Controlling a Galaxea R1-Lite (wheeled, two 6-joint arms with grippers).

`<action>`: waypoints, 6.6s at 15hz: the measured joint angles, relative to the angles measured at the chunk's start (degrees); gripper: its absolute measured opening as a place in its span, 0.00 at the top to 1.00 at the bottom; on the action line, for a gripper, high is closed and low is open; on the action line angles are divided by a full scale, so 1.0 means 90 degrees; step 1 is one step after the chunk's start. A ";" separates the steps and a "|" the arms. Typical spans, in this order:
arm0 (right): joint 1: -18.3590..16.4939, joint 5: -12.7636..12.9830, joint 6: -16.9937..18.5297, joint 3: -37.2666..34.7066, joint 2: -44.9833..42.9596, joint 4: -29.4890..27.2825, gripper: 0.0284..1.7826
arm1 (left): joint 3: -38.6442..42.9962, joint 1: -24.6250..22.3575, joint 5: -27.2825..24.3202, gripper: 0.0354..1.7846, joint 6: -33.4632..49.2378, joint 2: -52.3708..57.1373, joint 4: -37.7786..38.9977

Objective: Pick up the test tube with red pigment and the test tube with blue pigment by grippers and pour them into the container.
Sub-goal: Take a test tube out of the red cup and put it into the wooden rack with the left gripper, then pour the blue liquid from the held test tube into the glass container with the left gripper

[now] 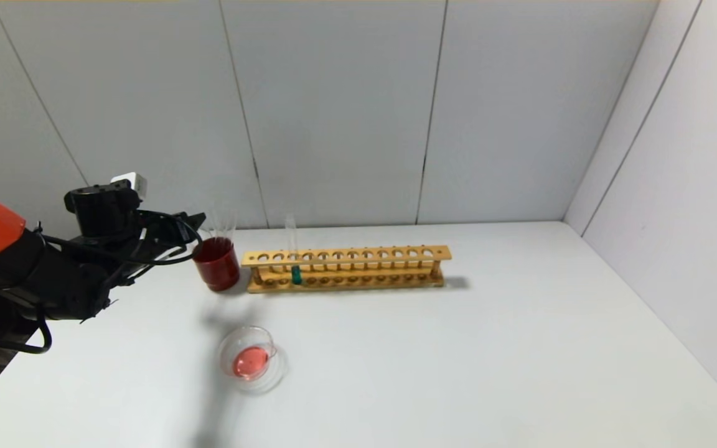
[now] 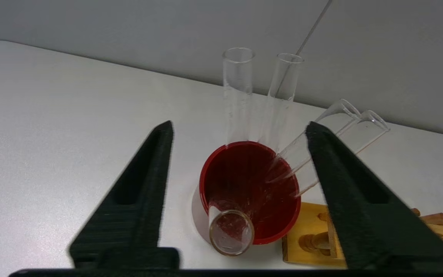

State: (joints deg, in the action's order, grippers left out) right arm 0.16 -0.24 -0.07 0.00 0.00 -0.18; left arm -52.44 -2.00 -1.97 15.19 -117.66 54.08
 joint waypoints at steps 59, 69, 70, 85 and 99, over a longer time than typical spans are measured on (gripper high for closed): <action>0.0000 0.0003 0.0000 0.0000 0.0000 0.0000 0.02 | -0.2880 0.2790 0.1337 0.82 -0.0473 -0.1100 -0.3560; 0.0000 0.0000 0.0000 0.0000 0.0000 0.0000 0.02 | -0.2904 0.2821 0.1468 0.82 -0.0908 -0.0801 -0.3516; 0.0000 0.0000 0.0000 0.0000 0.0000 0.0003 0.02 | -0.2909 0.2824 0.1532 0.82 -0.1080 -0.0704 -0.3476; 0.0000 0.0000 0.0000 0.0000 0.0000 0.0000 0.02 | -0.2030 0.2965 0.1441 0.82 -0.1489 0.1307 -0.3042; 0.0000 0.0000 -0.0003 0.0000 0.0000 0.0000 0.02 | 0.1181 0.0868 -0.3356 0.82 -0.5209 0.3939 -0.3324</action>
State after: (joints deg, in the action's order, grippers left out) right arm 0.16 -0.24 -0.10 0.00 0.00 -0.18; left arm -41.81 5.81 -32.18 -31.70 -82.21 24.16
